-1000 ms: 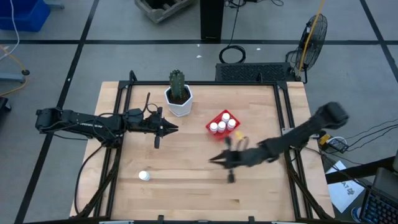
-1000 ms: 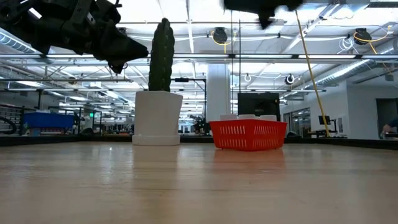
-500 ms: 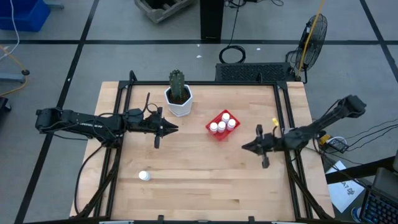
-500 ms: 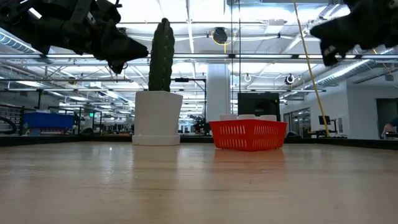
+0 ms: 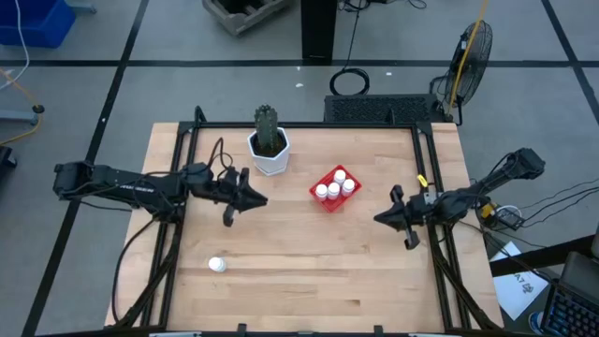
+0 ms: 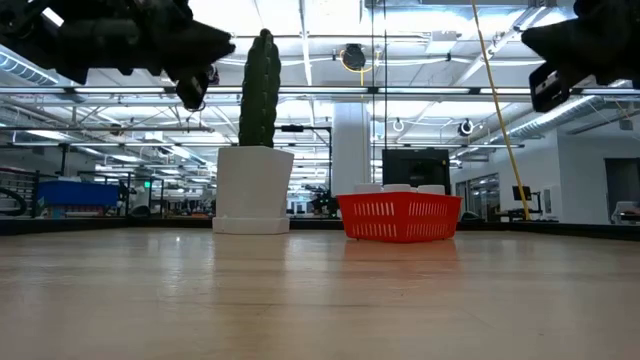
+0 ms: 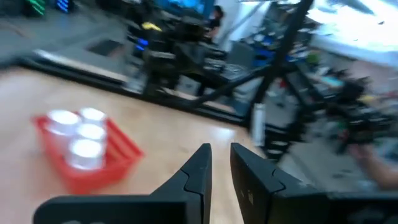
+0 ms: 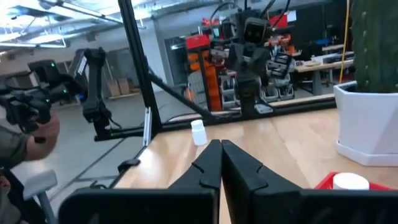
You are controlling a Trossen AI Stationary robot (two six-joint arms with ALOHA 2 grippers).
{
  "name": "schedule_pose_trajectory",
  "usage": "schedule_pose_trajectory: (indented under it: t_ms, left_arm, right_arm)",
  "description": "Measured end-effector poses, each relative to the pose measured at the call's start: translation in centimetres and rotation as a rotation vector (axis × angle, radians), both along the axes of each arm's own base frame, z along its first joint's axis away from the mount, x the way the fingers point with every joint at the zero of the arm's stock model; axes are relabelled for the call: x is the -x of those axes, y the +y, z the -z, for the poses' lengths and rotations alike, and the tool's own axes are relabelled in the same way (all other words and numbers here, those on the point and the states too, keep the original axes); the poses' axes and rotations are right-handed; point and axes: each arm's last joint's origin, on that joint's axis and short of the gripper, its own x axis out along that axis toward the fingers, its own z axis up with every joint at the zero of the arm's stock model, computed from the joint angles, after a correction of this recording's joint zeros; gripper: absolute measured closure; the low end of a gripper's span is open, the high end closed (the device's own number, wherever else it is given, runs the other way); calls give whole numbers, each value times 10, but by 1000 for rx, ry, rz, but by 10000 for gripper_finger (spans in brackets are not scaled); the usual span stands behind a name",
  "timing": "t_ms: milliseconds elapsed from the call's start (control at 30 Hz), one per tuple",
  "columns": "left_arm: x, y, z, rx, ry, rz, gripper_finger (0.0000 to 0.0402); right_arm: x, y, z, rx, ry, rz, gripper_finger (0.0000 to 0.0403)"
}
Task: Pick and place pill bottles into a basket
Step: Put the white pill bottle into the red bin
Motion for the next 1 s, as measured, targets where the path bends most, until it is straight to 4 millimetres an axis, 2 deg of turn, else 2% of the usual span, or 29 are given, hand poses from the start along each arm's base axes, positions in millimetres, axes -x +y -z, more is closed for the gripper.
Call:
schedule_pose_trajectory:
  t_ms: [133, 433, 633, 767, 1000]
  left_arm:
    - [0, -8, 0, 96, 29, 84, 339]
    - [3, -37, -15, 64, -134, 208, 339]
    - [8, -57, -17, 43, -166, 304, 339]
    - [19, -74, -24, -45, -235, 315, 339]
    - [45, -88, -40, -141, -168, 257, 339]
  right_arm:
    - [0, 0, 0, 2, 4, -1, 400]
    - [0, 0, 0, 2, 4, -1, 401]
    - [0, 0, 1, 2, 4, -1, 399]
    - [0, 0, 1, 2, 4, -1, 399]
    - [0, 0, 1, 2, 4, -1, 399]
